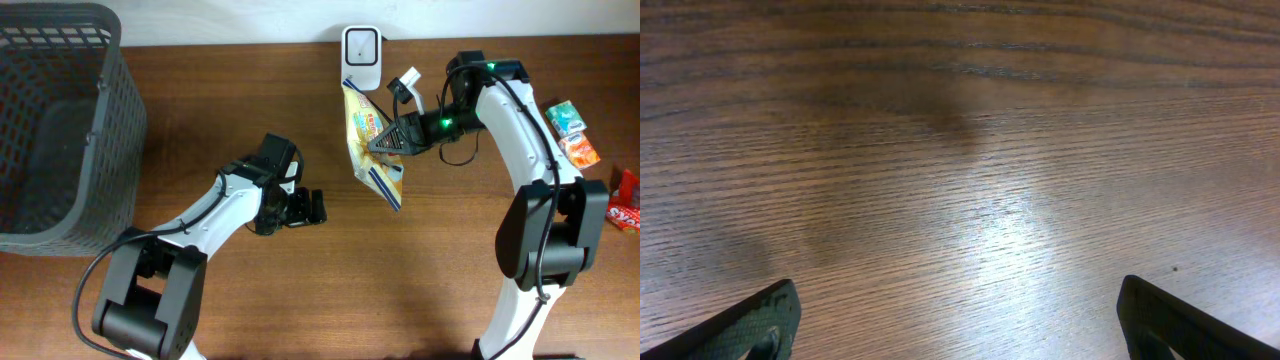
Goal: Scan the item barcode
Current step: 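Hold the wipes pack up against the scanner window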
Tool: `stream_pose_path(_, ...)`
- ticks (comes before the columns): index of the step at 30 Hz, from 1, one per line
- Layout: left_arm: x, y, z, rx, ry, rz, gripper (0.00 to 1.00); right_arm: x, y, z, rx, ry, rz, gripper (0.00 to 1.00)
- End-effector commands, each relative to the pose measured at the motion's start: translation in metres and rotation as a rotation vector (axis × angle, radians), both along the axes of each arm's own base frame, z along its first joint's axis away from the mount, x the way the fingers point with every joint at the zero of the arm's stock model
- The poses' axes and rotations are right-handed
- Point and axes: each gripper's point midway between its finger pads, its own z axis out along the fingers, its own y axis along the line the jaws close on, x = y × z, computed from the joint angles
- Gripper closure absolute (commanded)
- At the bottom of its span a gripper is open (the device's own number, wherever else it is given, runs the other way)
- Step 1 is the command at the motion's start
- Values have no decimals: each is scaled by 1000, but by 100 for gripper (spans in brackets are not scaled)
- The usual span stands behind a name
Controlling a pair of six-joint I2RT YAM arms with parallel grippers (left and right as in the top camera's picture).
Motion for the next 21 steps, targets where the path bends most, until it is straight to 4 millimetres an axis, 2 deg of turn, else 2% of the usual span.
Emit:
stream_pose_path(1, -3, 3, -5, 19, 9, -2, 1, 4, 4, 14, 56, -34, 2, 96)
stream_pose_path(11, -3, 3, -5, 19, 9, -2, 1, 3, 4, 14, 56, -27, 0, 96)
stream_pose_path(15, -3, 3, -5, 19, 8, -2, 1, 16, 4, 8, 8, 66, -81, 96)
stream_pose_path(18, -3, 3, -5, 19, 8, -2, 1, 41, -7, -24, -220, 144, -244, 96)
stream_pose_path(21, -3, 3, -5, 19, 8, -2, 1, 63, -25, -47, -478, 113, -399, 96)
